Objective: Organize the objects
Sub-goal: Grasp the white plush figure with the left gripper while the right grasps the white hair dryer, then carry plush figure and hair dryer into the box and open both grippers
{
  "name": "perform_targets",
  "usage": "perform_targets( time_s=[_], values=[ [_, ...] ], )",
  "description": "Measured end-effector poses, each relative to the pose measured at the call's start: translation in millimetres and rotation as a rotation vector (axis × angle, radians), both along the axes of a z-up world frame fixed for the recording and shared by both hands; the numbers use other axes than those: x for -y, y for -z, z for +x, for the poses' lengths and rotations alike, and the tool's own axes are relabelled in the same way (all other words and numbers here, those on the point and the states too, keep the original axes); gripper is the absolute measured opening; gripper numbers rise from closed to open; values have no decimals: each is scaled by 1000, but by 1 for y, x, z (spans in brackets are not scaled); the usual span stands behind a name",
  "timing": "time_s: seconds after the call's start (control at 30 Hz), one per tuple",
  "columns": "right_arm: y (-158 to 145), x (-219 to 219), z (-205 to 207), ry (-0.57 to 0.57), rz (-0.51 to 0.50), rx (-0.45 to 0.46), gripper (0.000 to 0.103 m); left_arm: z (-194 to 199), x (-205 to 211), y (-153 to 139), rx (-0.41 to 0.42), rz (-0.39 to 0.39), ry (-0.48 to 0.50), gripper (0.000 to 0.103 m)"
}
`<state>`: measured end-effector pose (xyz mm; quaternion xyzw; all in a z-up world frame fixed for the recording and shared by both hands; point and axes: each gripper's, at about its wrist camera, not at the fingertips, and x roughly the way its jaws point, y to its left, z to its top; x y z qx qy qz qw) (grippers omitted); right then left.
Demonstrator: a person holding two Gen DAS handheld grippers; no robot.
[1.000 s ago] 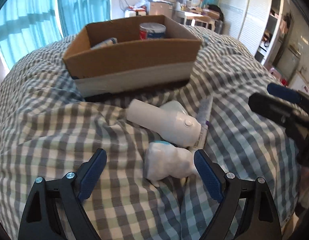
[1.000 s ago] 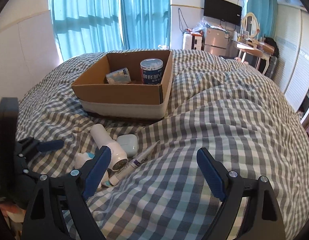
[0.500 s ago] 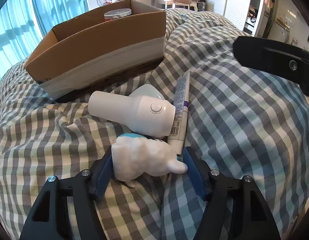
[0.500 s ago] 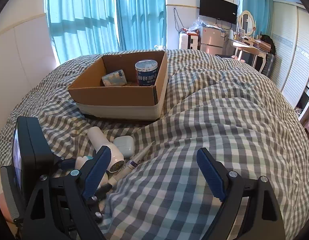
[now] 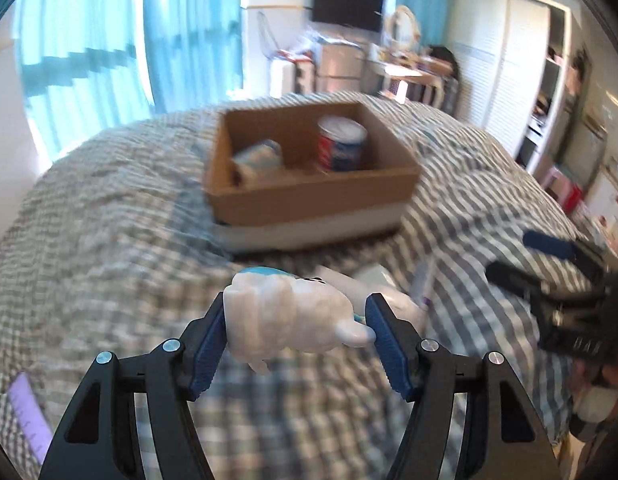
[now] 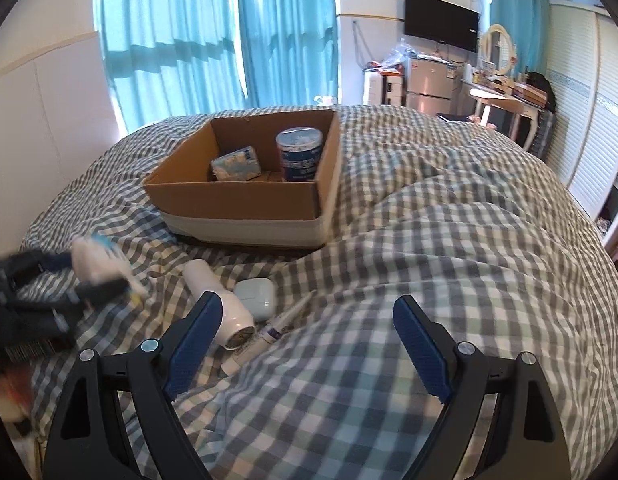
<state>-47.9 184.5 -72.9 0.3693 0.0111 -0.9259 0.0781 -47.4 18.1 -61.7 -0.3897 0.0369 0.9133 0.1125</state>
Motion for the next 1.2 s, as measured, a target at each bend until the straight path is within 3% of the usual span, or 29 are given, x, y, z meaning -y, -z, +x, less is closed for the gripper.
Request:
perform_targets(
  time_s=[0.2, 0.37, 0.57, 0.7, 0.8, 1.2],
  values=[
    [23, 38, -32, -121, -3, 94, 88, -8, 22, -5, -15, -17, -75, 69],
    [57, 72, -56, -171, 95, 203, 87, -11, 26, 2, -2, -37, -85, 69],
    [74, 93, -66, -188, 161, 255, 82, -10, 25, 12, 14, -18, -81, 69],
    [91, 108, -71, -197, 250, 291, 63, -4, 26, 12, 4, -25, -74, 69],
    [93, 112, -67, -186, 291, 282, 52, -3, 29, 11, 1, -26, -78, 69],
    [53, 99, -29, -158, 192, 160, 51, 4, 37, 8, -2, -25, -90, 69]
  ],
)
